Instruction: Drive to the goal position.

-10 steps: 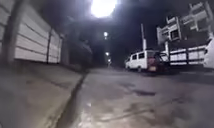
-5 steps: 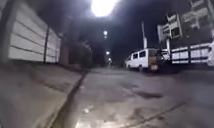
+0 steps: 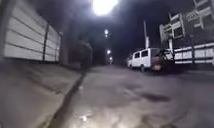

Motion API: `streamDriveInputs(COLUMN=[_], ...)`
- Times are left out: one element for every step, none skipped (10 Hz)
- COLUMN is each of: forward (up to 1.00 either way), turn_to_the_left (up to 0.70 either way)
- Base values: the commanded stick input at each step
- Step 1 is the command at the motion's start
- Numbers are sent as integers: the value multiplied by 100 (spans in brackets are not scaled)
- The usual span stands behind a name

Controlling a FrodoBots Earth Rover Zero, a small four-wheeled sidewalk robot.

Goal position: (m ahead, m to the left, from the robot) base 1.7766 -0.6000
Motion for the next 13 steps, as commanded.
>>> streamDriveInputs(forward=[50,50,50,50,50,50,50,50,50,50,50,50,50], turn_to_the_left=[0,0,0,0,0,0,0,0,0,0,0,0,23])
